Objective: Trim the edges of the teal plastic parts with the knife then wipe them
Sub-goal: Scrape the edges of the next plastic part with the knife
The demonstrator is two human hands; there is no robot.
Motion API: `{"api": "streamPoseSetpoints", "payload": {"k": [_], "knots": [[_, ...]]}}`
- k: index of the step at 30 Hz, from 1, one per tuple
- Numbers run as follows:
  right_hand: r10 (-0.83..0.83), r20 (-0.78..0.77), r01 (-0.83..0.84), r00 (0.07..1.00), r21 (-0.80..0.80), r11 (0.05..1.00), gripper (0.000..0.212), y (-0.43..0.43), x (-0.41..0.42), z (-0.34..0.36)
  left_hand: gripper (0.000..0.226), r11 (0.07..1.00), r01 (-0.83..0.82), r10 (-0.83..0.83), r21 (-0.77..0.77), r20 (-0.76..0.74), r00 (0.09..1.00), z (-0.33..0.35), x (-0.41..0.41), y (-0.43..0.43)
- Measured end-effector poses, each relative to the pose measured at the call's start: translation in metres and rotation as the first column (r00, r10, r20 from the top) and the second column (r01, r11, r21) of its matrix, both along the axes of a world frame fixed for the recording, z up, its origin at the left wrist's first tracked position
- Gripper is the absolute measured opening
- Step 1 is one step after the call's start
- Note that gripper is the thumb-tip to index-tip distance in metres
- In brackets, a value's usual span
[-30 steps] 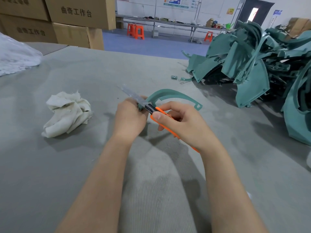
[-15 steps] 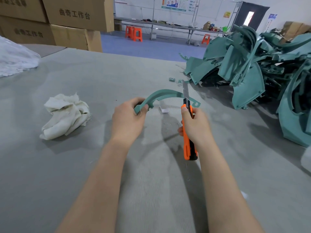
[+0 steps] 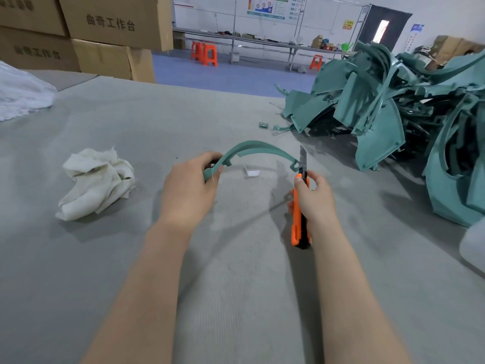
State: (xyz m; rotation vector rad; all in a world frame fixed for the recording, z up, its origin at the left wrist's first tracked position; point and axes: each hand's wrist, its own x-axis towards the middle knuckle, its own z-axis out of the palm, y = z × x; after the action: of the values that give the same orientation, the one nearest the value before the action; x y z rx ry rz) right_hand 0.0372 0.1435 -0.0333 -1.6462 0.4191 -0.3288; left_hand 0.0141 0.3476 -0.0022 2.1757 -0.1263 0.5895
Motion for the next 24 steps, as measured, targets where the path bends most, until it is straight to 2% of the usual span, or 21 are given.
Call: {"api": "streamPoseSetpoints", "payload": {"k": [6,16,24], "knots": [[0.016,-0.02,-0.016,1.0,0.007,1.0,0.037,-0.001,0.004,-0.005,0.019,1.0,0.016,-0.017,-0.008,-0.029,0.999,-0.002,0.001,0.001],[0.088,-0.023,-0.09,0.996,-0.106,0.99,0.042,0.002,-0.002,-0.003,0.018,1.0,0.026,-0.026,-0.006,-0.063,0.998,-0.003,0.003,0.003],[0.167,-0.018,-0.167,0.986,-0.028,0.985,0.022,0.009,-0.007,0.003,0.018,0.997,0.065,-0.062,0.034,-0.082,0.995,-0.004,0.003,0.003]]}}
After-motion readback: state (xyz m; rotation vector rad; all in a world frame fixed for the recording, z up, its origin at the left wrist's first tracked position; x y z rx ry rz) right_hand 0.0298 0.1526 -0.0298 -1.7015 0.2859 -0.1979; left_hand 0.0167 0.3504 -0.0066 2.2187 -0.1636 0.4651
